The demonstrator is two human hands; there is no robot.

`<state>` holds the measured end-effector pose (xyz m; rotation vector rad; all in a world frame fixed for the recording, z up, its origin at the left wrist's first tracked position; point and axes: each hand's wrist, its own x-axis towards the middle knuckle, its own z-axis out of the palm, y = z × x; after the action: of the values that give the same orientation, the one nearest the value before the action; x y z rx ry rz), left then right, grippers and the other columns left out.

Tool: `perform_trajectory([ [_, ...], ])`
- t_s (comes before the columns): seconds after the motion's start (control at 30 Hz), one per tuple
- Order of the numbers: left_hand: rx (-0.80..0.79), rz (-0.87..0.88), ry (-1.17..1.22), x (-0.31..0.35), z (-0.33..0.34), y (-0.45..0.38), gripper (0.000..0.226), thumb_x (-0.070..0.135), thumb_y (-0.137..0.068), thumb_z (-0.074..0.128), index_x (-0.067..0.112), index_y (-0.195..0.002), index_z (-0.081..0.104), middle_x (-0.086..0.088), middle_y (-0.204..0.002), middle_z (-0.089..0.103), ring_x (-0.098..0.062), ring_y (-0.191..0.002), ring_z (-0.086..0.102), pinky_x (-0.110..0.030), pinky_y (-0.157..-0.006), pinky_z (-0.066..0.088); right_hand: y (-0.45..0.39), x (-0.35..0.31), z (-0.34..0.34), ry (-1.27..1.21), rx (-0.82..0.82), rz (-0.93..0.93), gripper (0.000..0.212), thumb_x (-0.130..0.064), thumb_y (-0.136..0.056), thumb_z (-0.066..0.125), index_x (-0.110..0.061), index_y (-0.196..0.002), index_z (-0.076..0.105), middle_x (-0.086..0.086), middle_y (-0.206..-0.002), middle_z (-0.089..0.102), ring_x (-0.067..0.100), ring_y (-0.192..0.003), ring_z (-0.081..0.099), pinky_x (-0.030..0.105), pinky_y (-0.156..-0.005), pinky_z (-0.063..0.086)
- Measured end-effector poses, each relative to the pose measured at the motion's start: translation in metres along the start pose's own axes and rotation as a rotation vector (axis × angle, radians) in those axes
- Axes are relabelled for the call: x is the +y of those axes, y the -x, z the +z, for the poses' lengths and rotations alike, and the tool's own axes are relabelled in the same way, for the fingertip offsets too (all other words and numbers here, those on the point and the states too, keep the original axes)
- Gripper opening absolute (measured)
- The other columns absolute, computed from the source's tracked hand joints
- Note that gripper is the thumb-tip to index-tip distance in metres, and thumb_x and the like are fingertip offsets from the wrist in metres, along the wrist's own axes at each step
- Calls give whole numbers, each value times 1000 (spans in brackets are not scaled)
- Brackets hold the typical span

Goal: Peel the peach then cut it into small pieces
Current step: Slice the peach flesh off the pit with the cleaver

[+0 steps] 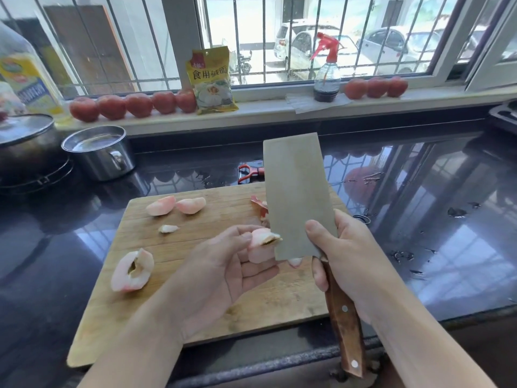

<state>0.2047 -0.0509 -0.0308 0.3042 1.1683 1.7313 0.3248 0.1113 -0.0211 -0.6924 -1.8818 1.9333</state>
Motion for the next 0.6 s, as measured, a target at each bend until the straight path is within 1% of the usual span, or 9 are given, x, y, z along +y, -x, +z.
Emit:
perform_trajectory([
  [0.07,-31,27,101,-6,2,1,42,13,-104,50,-2,-144,44,-31,-136,62,-47,-130,59,-52,-111,48,-1,1,2,-25,30,-4,15,-27,-107,49,-26,-106,64,21,-75,69,20,-40,47,25,-42,40],
  [0.17,-50,85,195,-15,10,4,38,9,-101,51,3,-139,45,-30,-133,64,-43,-122,65,-49,-106,53,-1,2,4,-79,65,5,16,-26,-107,50,-27,-102,65,16,-72,69,17,-41,48,25,-42,41],
  [0.23,-60,119,245,-18,15,5,34,7,-102,48,4,-136,46,-33,-132,64,-45,-116,68,-48,-101,57,0,2,5,-110,70,18,16,-27,-107,51,-28,-101,66,16,-70,67,16,-40,48,26,-42,41],
  [0.33,-59,127,274,-17,17,5,35,4,-101,47,2,-136,47,-38,-131,61,-50,-114,68,-51,-97,58,0,3,5,-125,66,33,14,-26,-107,51,-25,-104,65,20,-71,66,16,-39,48,27,-42,41],
  [0.4,-54,112,261,-17,15,6,39,0,-96,49,0,-135,47,-39,-130,61,-51,-113,68,-53,-100,56,1,2,4,-126,54,43,15,-25,-107,50,-22,-107,65,27,-76,66,16,-39,48,27,-42,41],
  [0.47,-66,82,224,-16,12,6,48,-4,-91,52,-3,-138,44,-37,-129,63,-50,-114,68,-53,-102,54,1,2,5,-115,39,43,15,-24,-107,50,-20,-109,65,33,-89,68,16,-39,47,25,-41,41],
  [0.53,-85,59,209,-16,9,5,58,-7,-85,56,-5,-141,41,-36,-131,63,-49,-117,67,-52,-103,54,2,2,5,-97,30,38,15,-24,-107,50,-20,-111,64,30,-96,70,15,-39,48,24,-40,40],
  [0.6,-100,48,223,-15,6,6,59,-4,-82,58,-3,-139,43,-36,-132,62,-48,-117,67,-51,-101,56,2,1,6,-89,25,34,15,-24,-107,50,-20,-112,64,26,-96,72,15,-39,49,25,-40,40],
])
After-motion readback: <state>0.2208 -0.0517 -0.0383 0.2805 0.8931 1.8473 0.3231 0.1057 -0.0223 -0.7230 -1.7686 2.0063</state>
